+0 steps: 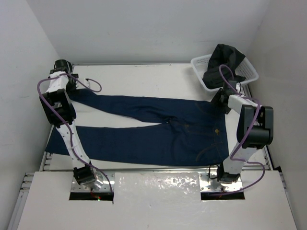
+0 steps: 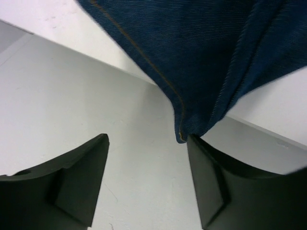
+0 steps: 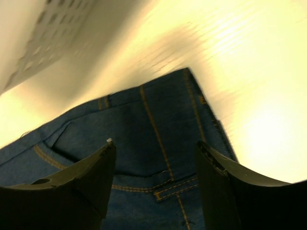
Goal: Fold and stack the trousers
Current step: Flatten the trousers out, then fold the trousers
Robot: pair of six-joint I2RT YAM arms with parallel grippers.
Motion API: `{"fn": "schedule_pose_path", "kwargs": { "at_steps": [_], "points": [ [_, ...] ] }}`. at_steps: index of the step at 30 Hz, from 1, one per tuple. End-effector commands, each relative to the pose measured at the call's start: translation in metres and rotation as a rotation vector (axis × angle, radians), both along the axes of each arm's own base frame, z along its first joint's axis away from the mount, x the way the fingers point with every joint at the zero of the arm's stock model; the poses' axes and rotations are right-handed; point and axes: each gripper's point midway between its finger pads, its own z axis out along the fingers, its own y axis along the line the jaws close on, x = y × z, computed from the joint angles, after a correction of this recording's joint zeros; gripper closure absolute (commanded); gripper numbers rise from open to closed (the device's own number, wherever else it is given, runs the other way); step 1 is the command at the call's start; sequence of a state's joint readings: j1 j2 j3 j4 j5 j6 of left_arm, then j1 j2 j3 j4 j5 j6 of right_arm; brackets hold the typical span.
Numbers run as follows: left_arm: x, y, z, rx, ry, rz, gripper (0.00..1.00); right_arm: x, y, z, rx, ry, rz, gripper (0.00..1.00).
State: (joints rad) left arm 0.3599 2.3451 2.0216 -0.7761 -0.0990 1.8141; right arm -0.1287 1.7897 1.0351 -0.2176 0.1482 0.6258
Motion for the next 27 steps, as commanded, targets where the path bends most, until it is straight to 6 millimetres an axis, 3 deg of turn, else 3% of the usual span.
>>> {"fn": "schedule_pose_path", "kwargs": {
  "at_steps": [1,7,9,14,18,19,22,26,27],
  "points": [
    [-0.006,0.000,0.005,-0.008,0.043,-0.047,0.35,0.016,-0.014,0.014,-0.031,-0.056,-0.066,0.37],
    [-0.020,0.004,0.017,0.037,0.116,-0.072,0.24,0.022,-0.018,0.002,-0.043,-0.014,-0.073,0.36],
    [-0.021,0.006,0.009,0.049,0.114,-0.072,0.23,0.024,-0.025,-0.002,-0.077,0.006,-0.078,0.36],
    [-0.004,0.003,-0.001,0.049,0.031,-0.040,0.22,0.030,-0.025,-0.018,-0.069,0.056,-0.067,0.37],
    [0.001,0.003,-0.007,0.034,0.003,-0.026,0.25,0.030,-0.023,-0.026,-0.047,0.062,-0.092,0.69],
    [0.004,0.003,-0.006,0.037,-0.009,-0.026,0.27,0.032,-0.023,-0.025,-0.046,0.044,-0.095,0.80],
    [0.009,0.004,-0.010,0.036,-0.045,-0.013,0.35,0.030,-0.023,-0.024,-0.053,0.034,-0.091,0.97],
    [0.011,0.001,-0.009,0.005,-0.080,-0.005,0.57,0.027,-0.025,-0.022,-0.053,0.031,-0.091,1.00],
    [0.013,0.001,0.001,-0.001,-0.118,0.005,0.63,0.027,-0.025,-0.021,-0.049,0.022,-0.091,1.00]
  ]
}}
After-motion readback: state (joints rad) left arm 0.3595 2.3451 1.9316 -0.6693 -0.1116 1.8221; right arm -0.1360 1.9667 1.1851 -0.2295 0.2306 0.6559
